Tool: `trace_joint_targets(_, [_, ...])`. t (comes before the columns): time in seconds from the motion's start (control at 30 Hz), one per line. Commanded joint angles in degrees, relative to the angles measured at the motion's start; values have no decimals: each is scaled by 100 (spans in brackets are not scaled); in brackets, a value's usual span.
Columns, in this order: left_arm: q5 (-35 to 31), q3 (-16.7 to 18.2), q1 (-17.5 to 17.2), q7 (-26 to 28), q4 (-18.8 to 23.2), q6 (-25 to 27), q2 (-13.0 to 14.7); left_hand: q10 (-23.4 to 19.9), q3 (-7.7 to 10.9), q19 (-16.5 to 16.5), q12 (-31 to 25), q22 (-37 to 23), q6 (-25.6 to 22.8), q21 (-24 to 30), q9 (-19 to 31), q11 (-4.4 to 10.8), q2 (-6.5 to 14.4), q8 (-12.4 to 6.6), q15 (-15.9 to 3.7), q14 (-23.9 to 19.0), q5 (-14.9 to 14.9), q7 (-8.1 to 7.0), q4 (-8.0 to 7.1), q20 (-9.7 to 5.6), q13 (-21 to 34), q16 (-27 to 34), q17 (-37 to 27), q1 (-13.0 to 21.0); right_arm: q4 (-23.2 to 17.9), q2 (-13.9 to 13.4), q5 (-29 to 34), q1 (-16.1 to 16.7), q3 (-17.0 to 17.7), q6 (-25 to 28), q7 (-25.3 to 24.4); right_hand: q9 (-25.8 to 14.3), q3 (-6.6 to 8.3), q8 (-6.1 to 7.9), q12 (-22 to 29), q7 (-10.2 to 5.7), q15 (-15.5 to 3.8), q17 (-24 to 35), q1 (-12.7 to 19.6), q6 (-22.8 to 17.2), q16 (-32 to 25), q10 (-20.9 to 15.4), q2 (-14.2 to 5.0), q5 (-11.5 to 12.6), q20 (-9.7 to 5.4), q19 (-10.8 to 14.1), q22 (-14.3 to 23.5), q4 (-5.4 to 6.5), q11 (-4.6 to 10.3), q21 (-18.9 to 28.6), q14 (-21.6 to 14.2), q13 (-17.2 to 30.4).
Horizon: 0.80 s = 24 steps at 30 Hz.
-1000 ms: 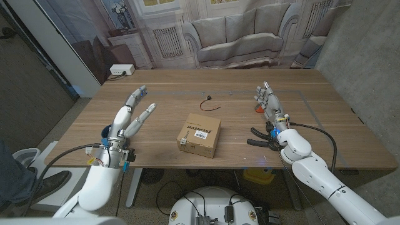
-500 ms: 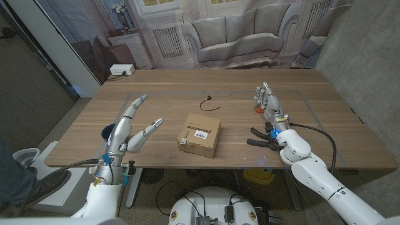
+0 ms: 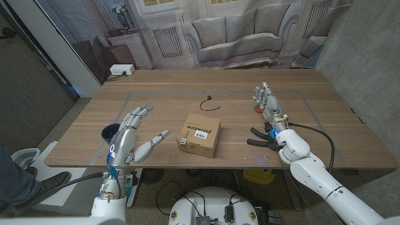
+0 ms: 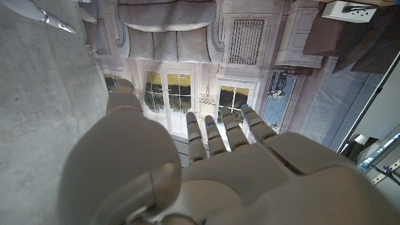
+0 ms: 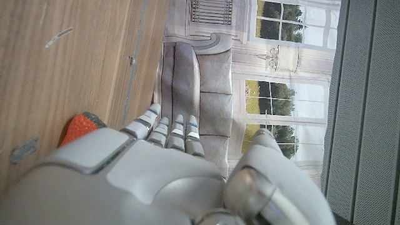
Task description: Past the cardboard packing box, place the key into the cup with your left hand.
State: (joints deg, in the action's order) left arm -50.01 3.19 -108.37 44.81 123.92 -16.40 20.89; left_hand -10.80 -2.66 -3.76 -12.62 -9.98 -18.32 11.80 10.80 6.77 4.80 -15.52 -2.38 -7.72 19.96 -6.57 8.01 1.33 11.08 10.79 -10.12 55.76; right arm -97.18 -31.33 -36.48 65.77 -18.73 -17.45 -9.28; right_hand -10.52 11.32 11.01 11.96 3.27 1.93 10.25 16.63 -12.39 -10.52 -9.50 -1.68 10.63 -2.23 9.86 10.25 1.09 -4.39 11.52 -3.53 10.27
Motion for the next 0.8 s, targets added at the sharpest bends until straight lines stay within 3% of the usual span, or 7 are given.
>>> trace_joint_targets(0.03, [-1555,-755,26,351,339,1997,311,-23,28,-40,18,-21,-156,-18,29,74,-24,-61,-478,-65,50,-51,92,13,20,1,-1,189,81,0,-80,-68,41,-95,127,-34,-13,25,21,-11,12,22,-24,-51,-15,-60,-18,37,-155,71,22,-16,-14,6,-58,28])
trace_joint_targets(0.2, [-2164,-1201,88,250,378,2990,554,-46,57,9,21,-20,-238,-43,33,91,-38,-55,-497,-90,48,-53,124,-162,23,3,0,356,213,34,-229,-112,89,-179,278,-34,-17,26,22,-13,6,23,-29,-54,-18,-63,-18,37,-154,71,22,-16,-17,5,-66,28])
trace_joint_targets(0.37, [-2371,-1521,74,273,444,3630,833,-41,73,32,31,-19,-307,-52,38,42,-41,-51,-483,-91,39,-70,127,-105,26,-2,-1,464,234,21,-290,-130,114,-165,323,-35,-23,23,20,-17,9,25,-38,-50,-18,-61,-20,37,-153,69,22,-13,-15,4,-66,28])
trace_joint_targets(0.6, [-2926,-1929,18,200,476,4593,1145,-32,96,103,47,-14,-546,-76,43,72,-72,-85,-599,-78,11,-210,139,-243,27,-18,5,677,317,67,-421,-218,105,-212,508,-35,-33,27,22,-18,15,26,-51,-61,-18,-68,-18,36,-150,67,22,-11,-18,2,-66,29])
trace_joint_targets(0.8, [-3346,-2241,68,-24,433,5208,1399,25,93,128,73,-13,-525,-80,46,99,-96,-48,-613,-33,-4,-255,129,-206,28,-35,4,746,411,129,-508,-291,77,-267,653,-35,-39,27,25,-25,6,28,-62,-64,-20,-77,-19,36,-150,66,22,-8,-19,2,-72,29])
